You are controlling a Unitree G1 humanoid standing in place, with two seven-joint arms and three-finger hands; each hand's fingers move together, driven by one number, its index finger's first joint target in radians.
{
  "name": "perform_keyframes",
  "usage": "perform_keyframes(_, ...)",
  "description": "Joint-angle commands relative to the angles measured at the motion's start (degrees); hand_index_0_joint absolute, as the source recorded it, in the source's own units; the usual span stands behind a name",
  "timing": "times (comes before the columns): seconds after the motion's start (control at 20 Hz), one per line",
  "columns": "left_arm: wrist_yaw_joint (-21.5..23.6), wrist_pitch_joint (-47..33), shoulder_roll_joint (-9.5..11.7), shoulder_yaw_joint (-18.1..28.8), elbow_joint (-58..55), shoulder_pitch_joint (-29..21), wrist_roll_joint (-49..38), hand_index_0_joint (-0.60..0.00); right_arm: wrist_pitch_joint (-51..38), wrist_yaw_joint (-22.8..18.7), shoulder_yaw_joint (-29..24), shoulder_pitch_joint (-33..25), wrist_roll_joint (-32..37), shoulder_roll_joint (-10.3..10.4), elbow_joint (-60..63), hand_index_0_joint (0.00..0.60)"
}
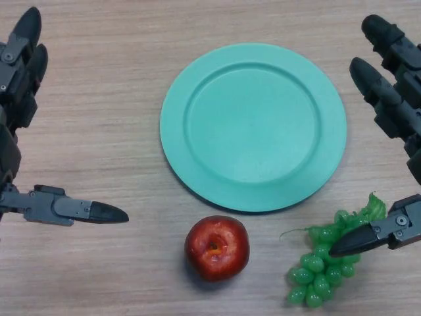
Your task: Pick up the red apple and place it on the plate
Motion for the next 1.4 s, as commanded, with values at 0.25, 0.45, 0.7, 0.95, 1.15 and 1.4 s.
perform_keyframes(0.25, 2.2, -8.7, 1.2, 3.9, -2.7, 0.7, -3.5, 0.000, -8.6, -1.9, -2.0, -2.4, 1.4, -1.6, -1.8, 0.000)
perform_keyframes(0.45, 2.0, -8.4, 1.0, 3.8, -2.6, 1.1, -3.9, 0.000, -8.0, -2.0, -2.0, -2.6, 1.6, -1.6, -1.8, 0.000)
perform_keyframes(0.7, 0.8, -18.0, -3.2, -1.9, -1.5, 8.9, 0.3, 0.000, -7.8, -2.2, -1.8, -2.2, 1.7, -1.4, -2.4, 0.000)
perform_keyframes(0.95, -0.9, -28.3, -3.7, -5.9, 6.6, 14.9, 4.3, 0.000, -8.6, -2.7, -1.6, -1.5, 1.0, -1.1, -2.9, 0.000)
perform_keyframes(1.15, 2.9, -35.1, -3.7, -12.1, 14.7, 15.2, 10.7, 0.000, -8.1, -2.9, -2.2, -1.3, 1.7, -1.0, -4.0, 0.000)
perform_keyframes(1.4, 7.0, -34.1, -2.9, -20.1, 21.4, 12.0, 15.4, 0.000, -8.3, -3.4, -2.8, -0.8, 2.3, -1.0, -4.8, 0.000)
